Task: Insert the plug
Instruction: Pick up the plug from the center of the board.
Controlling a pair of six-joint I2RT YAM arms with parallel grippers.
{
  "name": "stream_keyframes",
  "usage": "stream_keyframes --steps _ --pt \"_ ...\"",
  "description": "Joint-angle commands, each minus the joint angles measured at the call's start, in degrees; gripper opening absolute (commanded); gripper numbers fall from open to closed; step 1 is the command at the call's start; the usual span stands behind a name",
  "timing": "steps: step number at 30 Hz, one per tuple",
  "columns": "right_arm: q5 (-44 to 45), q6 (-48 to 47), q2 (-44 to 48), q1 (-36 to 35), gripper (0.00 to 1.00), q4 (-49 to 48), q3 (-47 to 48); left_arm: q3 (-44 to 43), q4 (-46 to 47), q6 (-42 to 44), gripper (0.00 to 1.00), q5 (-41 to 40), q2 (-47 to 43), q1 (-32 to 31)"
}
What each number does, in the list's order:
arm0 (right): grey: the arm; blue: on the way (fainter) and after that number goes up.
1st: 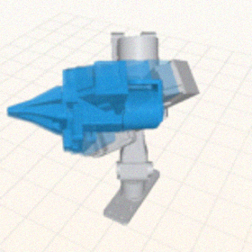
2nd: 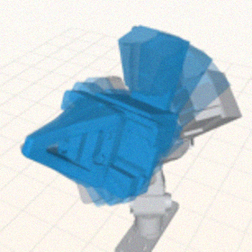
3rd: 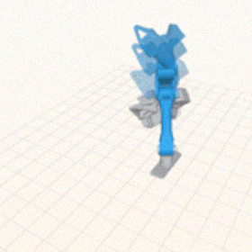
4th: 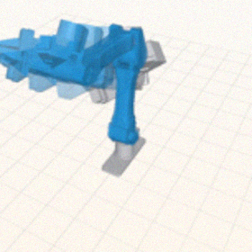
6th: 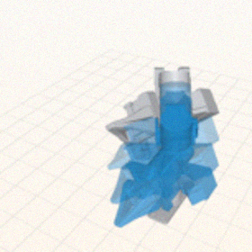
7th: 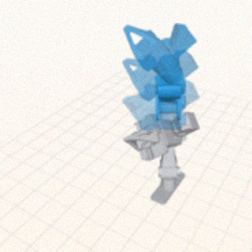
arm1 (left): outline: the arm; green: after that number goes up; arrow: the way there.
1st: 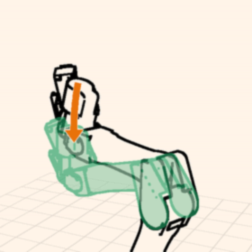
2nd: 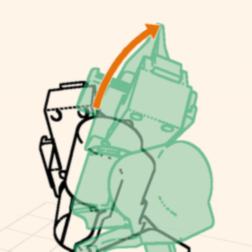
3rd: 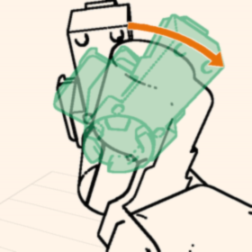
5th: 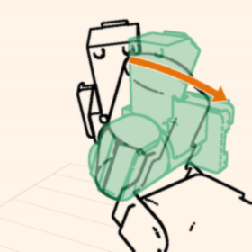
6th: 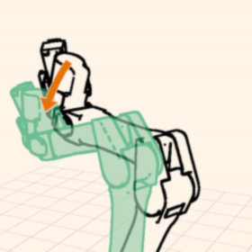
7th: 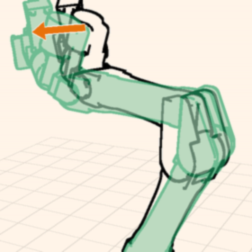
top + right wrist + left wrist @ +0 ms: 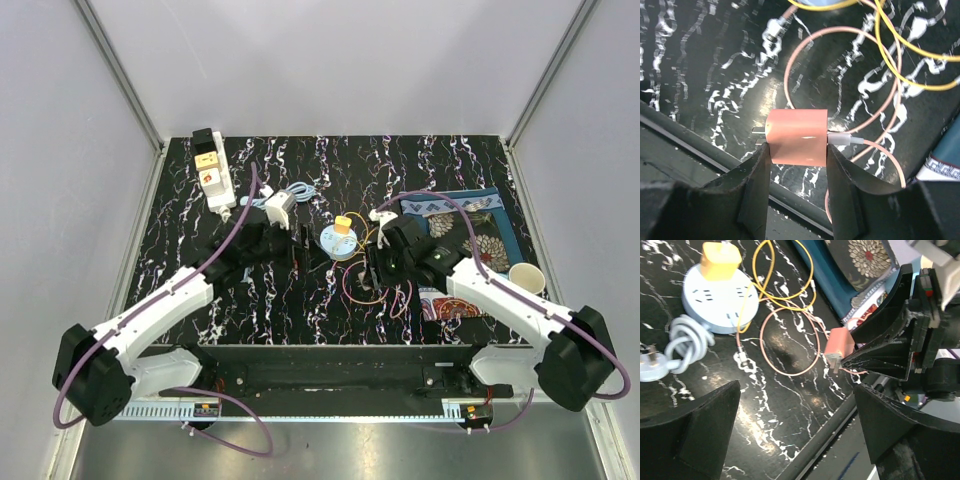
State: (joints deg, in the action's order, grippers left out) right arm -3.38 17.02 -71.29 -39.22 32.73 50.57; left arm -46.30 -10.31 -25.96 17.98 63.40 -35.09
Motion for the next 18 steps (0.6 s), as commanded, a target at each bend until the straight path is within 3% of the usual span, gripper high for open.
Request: stream_keyframes --steps 1,11,18 --pt "-2.9 -4.6 4.5 -2.6 0.16 -8.8 2.2 -2.9 6.8 -6.1 0.99 4.1 2.6 -1.5" --pt "-8.8 -6.9 9.1 -4.5 0.15 -17.9 -1.6 -3.4 11.9 -15.9 0.98 7.5 9.7 -3.5" --pt "-10.2 -7.3 9.9 -5.5 0.15 -21.0 -2.9 -4.5 12.4 -18.3 0.87 9.0 12.2 -5.2"
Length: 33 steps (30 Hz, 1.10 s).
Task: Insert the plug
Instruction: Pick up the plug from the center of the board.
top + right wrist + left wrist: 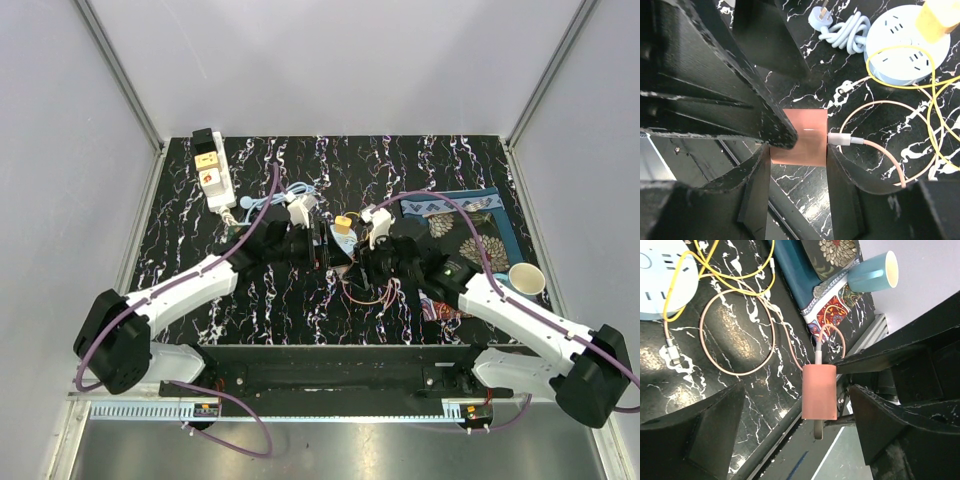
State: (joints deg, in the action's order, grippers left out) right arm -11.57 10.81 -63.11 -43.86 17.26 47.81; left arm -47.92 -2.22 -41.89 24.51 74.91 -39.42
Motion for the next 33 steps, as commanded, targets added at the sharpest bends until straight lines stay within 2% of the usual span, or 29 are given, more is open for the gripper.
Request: stream_keyframes --steps 1,4,11,12,14,15,16,17,18,21,26,29,33 --pt "-1.9 -1.1 2.0 -1.0 0.15 -5.9 -0.3 -3.0 4.3 -2.5 0.85 2.6 1.1 -1.0" --pt "-1.4 -1.3 2.6 -1.0 0.15 -7.1 -1.1 -2.9 4.4 -3.5 0.79 4.0 2.2 -1.4" --pt "1.1 -1.3 2.4 -1.0 0.15 -8.5 -2.0 -2.9 4.5 -4.1 0.56 6.7 2.4 -1.9" --pt "1.4 -1.2 2.2 -0.9 0.15 -8.6 -2.0 -3.0 4.6 -3.9 0.42 7.0 2.4 -1.9" --pt "1.6 -1.1 1.9 -1.0 0.17 -8.6 -1.6 -3.3 4.6 -2.6 0.21 8.3 2.4 -1.9" --pt "1.6 -0.8 2.0 -1.0 0.25 -8.6 -1.2 -3.5 4.7 -1.6 0.03 9.0 2.2 -1.9" --pt "0.6 -0.4 2.0 -0.9 0.33 -7.9 -0.9 -3.8 4.2 -0.2 0.00 9.6 2.0 -1.9" --pt "-0.5 -0.3 2.2 -0.8 0.42 -7.0 0.3 -4.1 3.1 3.6 0.00 9.4 1.6 -1.5" --pt "-3.5 -0.6 2.2 -0.5 0.56 -5.8 1.1 -4.4 2.4 5.6 0.00 9.2 0.2 -1.3" --pt "-11.3 -1.0 3.3 1.2 0.69 -0.7 4.8 -3.1 2.0 10.1 0.00 10.5 -3.4 1.7" --pt "-21.4 -1.0 4.4 6.7 0.75 3.7 11.2 -0.3 4.5 14.9 0.00 15.5 -9.0 6.9" --pt "-28.1 -1.5 2.0 11.4 0.75 4.0 13.8 0.2 6.0 17.4 0.00 19.8 -10.7 7.1" --pt "-33.5 -3.2 -0.4 13.0 0.77 4.1 18.1 1.1 8.0 19.2 0.00 23.6 -12.8 7.2"
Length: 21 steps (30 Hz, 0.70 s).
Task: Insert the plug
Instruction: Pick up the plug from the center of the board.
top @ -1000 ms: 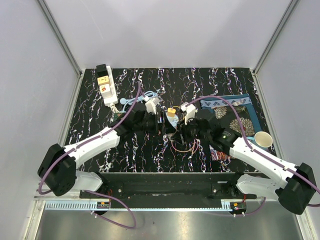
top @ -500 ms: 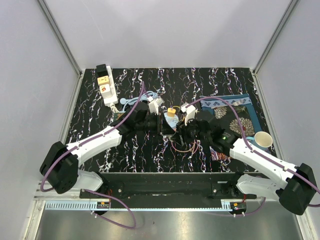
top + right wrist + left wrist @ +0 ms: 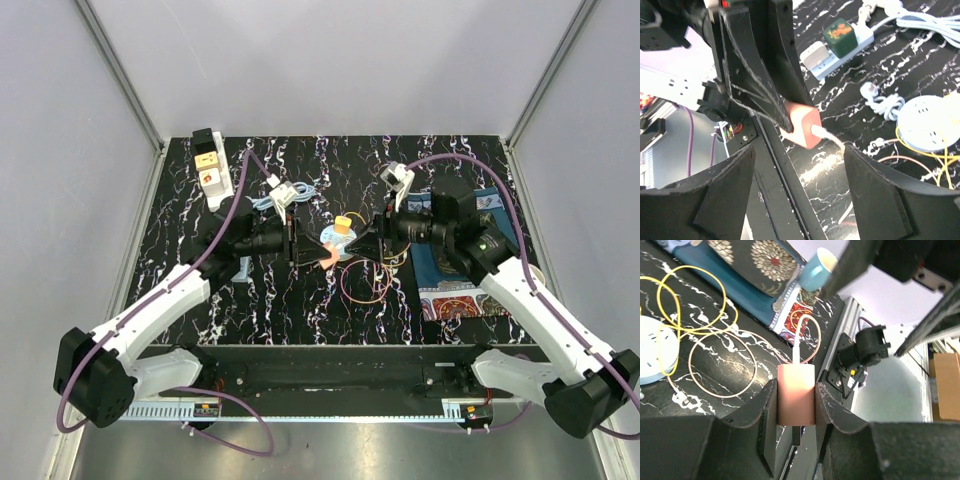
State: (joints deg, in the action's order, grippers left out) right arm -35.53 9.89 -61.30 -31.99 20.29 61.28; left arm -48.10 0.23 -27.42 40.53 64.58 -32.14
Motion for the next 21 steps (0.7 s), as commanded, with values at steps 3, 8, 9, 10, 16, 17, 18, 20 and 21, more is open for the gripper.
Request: stream_keyframes --steps 3,8,9,10,16,17,18,20,21 --pt "-12.4 -3.6 -3.8 1.3 0.77 1.8 7.8 2.0 8.4 5.0 0.00 9.6 -4.4 -0.1" --pt "-18.9 -5.6 -8.0 1.3 0.73 4.3 9.8 3.1 12.9 4.3 0.00 10.2 -6.8 -0.2" --pt "-21.7 -5.8 -8.3 1.3 0.72 4.2 9.8 3.1 13.5 4.0 0.00 10.0 -6.8 -0.1" --pt "-22.5 -5.8 -8.6 1.2 0.71 4.3 9.8 3.1 14.9 3.6 0.00 10.0 -6.9 -0.1" --pt "-24.6 -6.6 -10.6 1.2 0.64 4.3 10.8 4.3 23.4 -1.6 0.00 9.5 -6.0 -0.7" --pt "-24.9 -6.8 -11.3 1.1 0.63 4.2 10.8 4.4 23.9 -2.4 0.00 9.0 -5.8 -1.2" --pt "-25.5 -6.8 -11.7 1.2 0.62 4.3 11.0 4.5 25.3 -2.6 0.00 8.9 -5.3 -1.3" --pt "-25.9 -7.1 -12.6 1.1 0.59 4.2 11.1 4.6 26.5 -3.7 0.00 8.8 -4.6 -1.9" --pt "-26.3 -7.3 -12.9 1.0 0.58 4.3 11.1 4.8 27.7 -4.0 0.00 8.7 -4.5 -2.0"
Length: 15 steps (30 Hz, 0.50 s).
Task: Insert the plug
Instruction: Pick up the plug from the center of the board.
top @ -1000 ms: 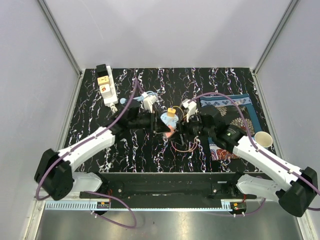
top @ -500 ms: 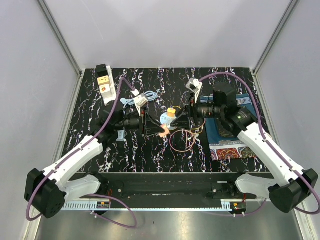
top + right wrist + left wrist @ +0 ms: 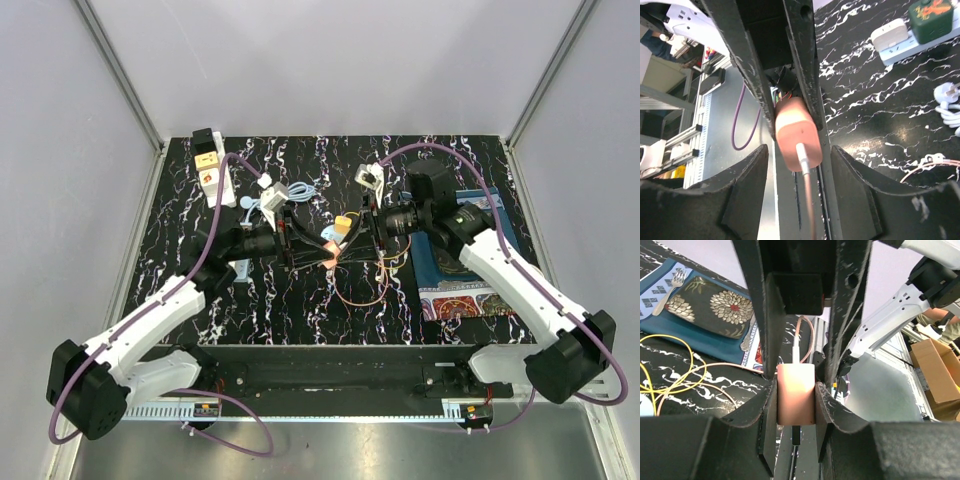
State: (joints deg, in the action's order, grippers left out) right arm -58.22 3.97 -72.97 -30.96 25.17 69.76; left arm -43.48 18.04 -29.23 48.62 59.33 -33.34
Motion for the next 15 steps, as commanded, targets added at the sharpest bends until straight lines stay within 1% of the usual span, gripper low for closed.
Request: stream_keyframes --steps 1,4,5,7,8,9,11,12,13,15 --pt "-3.7 -1.5 -1.6 -0.1 0.57 -0.6 2.8 0.2 10.4 -2.4 0.00 0.4 0.9 -1.1" --pt "-3.8 -1.9 -2.2 -0.2 0.53 -0.7 2.8 0.3 11.5 -3.0 0.00 0.0 1.7 -1.5" --pt "-3.9 -2.3 -2.4 -0.2 0.48 -0.7 2.9 0.4 12.0 -3.3 0.00 0.1 1.8 -1.6" --pt "-4.1 -2.4 -2.6 -0.2 0.42 -0.7 3.0 1.1 14.0 -4.4 0.00 -0.2 1.9 -1.6" --pt "-4.5 -2.6 -2.8 -0.2 0.37 -0.7 3.1 1.1 14.3 -4.4 0.00 -0.3 2.0 -1.6" --pt "-4.8 -2.7 -2.9 -0.2 0.28 -0.8 3.2 1.1 14.3 -4.4 0.00 -0.3 2.2 -1.7" --pt "-5.7 -3.4 -2.8 -0.2 0.17 -0.8 3.4 1.5 14.0 -4.3 0.02 -0.5 2.4 -1.6" --pt "-5.5 -3.7 -2.7 -0.2 0.08 -0.8 3.3 1.7 14.0 -4.3 0.05 -0.7 2.5 -1.6" --pt "-5.2 -3.6 -2.4 -0.2 0.02 -0.7 3.1 2.1 14.0 -4.4 0.09 -0.9 2.5 -1.6" --pt "-3.6 -5.5 -2.1 -0.1 0.00 -0.7 2.8 2.4 12.8 -3.7 0.21 -1.8 2.1 -1.6"
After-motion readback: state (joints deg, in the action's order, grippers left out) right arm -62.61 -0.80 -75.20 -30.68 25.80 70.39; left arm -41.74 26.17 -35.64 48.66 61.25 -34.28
